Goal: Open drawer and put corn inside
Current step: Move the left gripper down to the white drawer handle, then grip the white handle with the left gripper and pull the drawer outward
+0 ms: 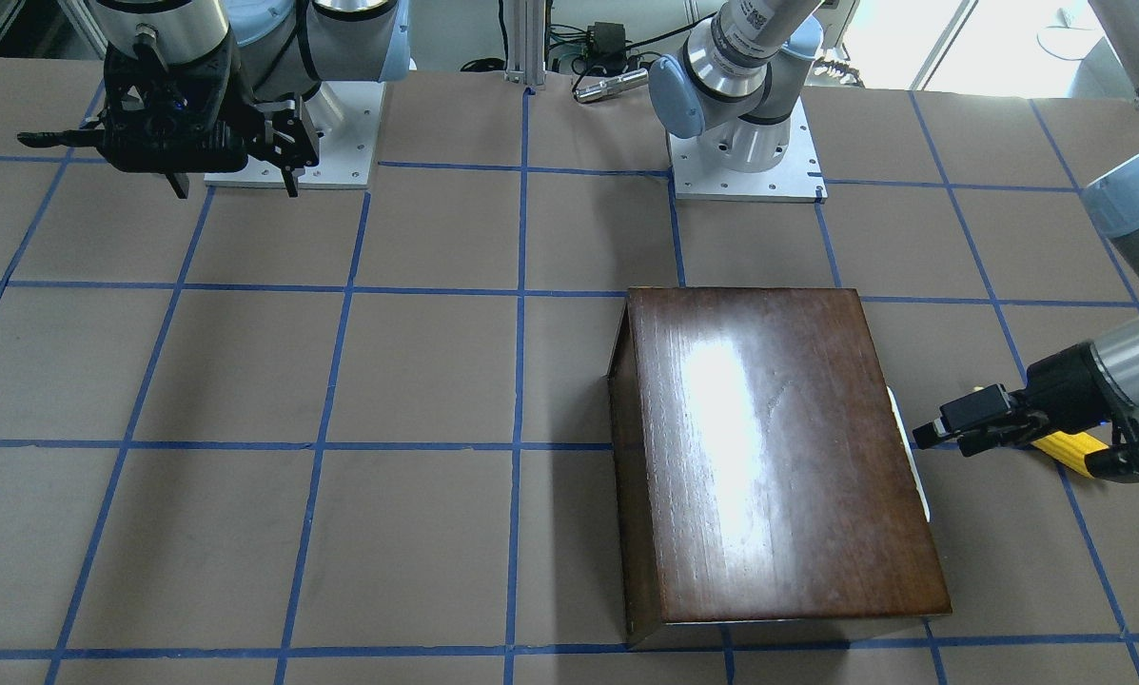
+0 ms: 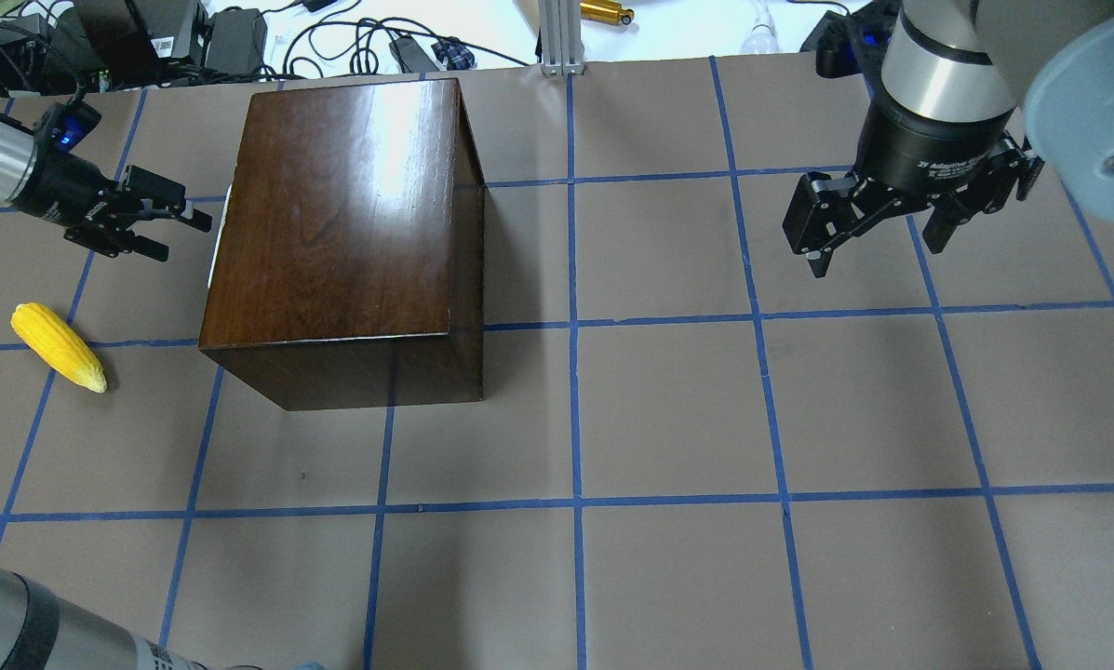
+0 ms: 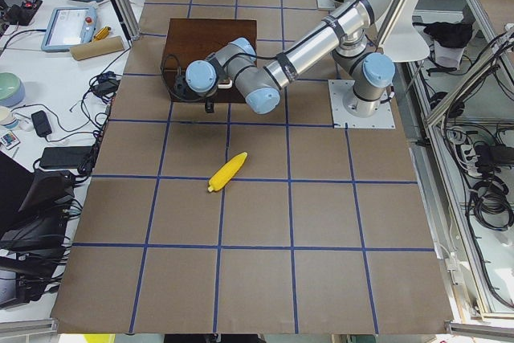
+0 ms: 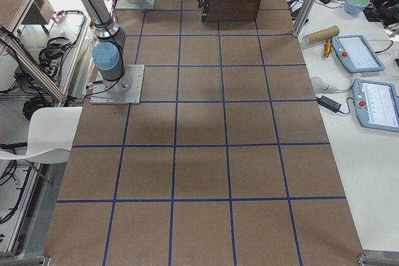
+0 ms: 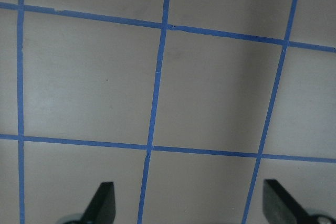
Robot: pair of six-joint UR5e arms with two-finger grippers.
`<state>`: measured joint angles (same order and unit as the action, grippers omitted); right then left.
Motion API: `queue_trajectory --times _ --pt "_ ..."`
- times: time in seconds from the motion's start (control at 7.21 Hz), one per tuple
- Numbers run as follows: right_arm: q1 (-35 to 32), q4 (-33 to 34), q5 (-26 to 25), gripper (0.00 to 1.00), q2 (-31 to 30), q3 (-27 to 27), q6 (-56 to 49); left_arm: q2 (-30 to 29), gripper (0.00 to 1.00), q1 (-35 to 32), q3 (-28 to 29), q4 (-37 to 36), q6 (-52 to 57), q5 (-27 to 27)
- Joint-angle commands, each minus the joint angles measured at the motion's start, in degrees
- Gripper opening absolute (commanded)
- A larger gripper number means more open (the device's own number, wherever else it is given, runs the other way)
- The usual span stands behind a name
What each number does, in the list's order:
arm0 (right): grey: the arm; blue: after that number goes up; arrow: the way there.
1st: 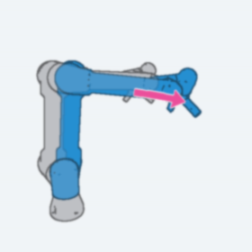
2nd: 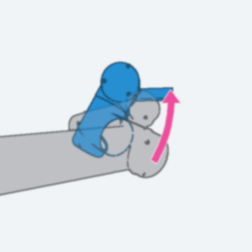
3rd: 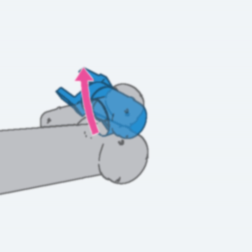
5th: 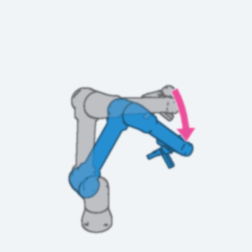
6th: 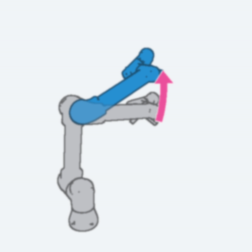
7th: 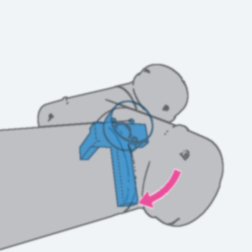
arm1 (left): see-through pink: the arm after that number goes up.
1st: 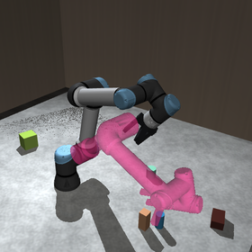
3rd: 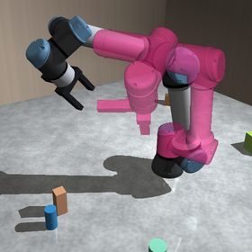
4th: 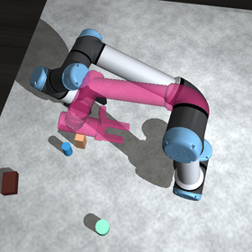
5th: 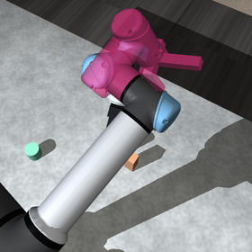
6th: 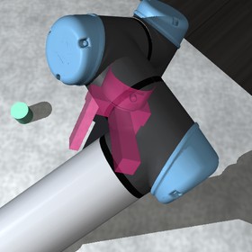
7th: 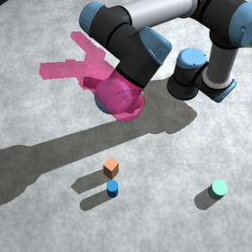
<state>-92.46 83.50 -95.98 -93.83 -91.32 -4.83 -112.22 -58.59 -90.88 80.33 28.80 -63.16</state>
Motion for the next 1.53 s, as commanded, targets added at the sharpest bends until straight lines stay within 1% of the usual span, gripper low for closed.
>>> queue_trajectory --times 0.0,0.69,1.39 --pt "0.0 0.0 -0.1 1.00 0.0 0.0 0.0 -1.6 1.00 -1.2 0.0 -2.4 -0.2 -0.2" --pt "0.0 0.0 0.0 1.00 0.0 0.0 0.0 -3.3 1.00 -2.5 0.1 -2.5 0.4 -0.3" --pt "0.0 0.0 0.0 1.00 0.0 0.0 0.0 -5.2 1.00 -2.2 0.4 -3.1 0.3 -2.4"
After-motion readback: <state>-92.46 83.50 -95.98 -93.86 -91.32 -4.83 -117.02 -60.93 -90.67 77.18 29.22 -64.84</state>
